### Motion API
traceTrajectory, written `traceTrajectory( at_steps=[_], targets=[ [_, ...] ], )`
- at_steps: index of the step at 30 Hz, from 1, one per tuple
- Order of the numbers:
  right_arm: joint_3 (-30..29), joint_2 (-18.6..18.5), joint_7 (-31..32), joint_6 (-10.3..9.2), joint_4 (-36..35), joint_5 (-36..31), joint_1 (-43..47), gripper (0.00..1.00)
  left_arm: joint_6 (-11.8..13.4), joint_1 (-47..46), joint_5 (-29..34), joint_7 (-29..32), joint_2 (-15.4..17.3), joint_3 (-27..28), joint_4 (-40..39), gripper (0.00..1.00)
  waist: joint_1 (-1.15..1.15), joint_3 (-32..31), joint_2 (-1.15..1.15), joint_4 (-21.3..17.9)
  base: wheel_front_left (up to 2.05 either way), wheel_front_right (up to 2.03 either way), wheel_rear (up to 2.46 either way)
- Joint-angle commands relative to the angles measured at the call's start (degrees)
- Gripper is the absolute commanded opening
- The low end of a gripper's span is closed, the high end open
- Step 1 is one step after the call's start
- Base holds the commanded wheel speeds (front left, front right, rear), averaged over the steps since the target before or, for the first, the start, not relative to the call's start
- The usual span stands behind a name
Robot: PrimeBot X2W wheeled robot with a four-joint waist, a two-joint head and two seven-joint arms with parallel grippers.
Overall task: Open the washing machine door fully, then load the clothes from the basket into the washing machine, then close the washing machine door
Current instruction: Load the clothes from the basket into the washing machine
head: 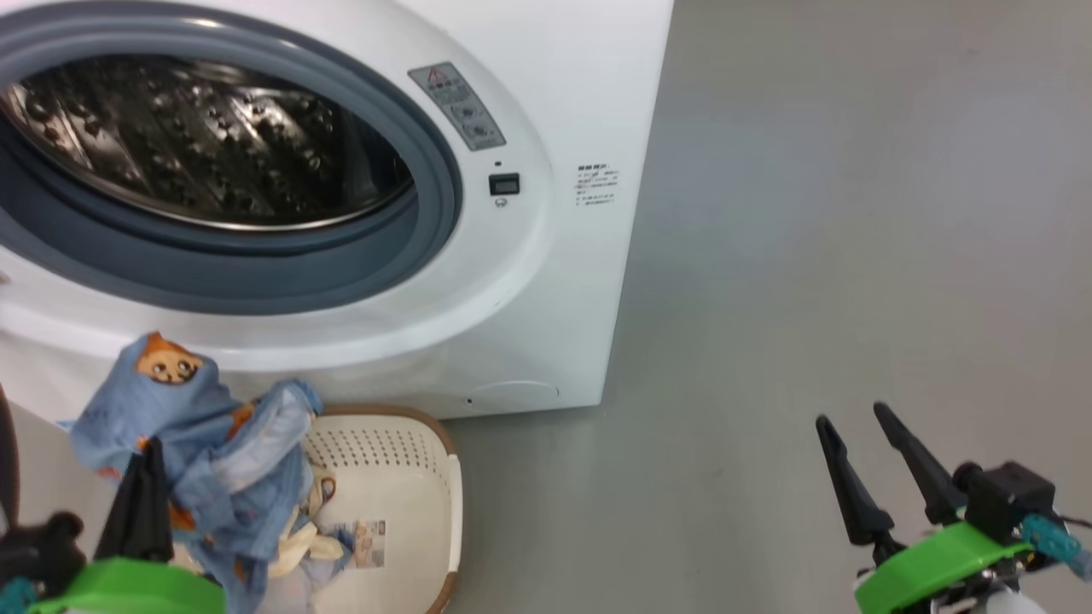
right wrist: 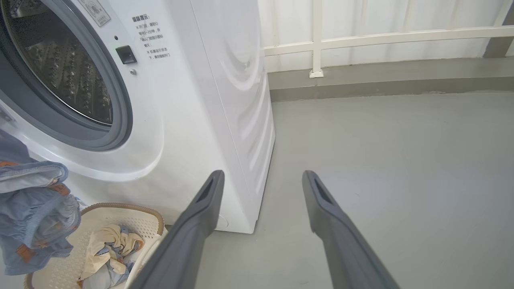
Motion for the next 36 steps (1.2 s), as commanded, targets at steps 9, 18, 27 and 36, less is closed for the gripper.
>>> traceTrajectory(
  at_steps=[9,18,27,36],
  targets=[
    [-0.23,-0.4,-0.28,0.08,-1.76,0.23,3.08,1.0,-0.16,8.7,2.14,-0.7,-2.16,4.69,-13.5,0.0,0.0,-2.12,0.0,-0.6,0.0,0.0,0.0],
    [-0.54,-0.13,-0.28,0.08,-2.02,0.32,3.62,1.0,-0.16,11.16,2.54,-0.7,-4.63,5.57,-18.57,0.0,0.0,-1.89,0.0,-0.83,0.0,0.0,0.0],
    [-0.75,0.52,-0.28,0.08,-2.78,-0.12,1.78,1.0,-0.16,-3.51,0.21,-0.7,-1.1,3.75,-18.32,0.0,0.0,1.81,0.0,-0.45,0.0,0.0,0.0],
    [0.71,1.35,-0.28,0.08,-3.37,-0.38,-2.11,1.0,-0.16,-22.74,0.86,-0.7,2.63,2.35,-10.13,0.0,0.0,7.4,0.0,-2.5,0.0,0.0,0.0]
  ],
)
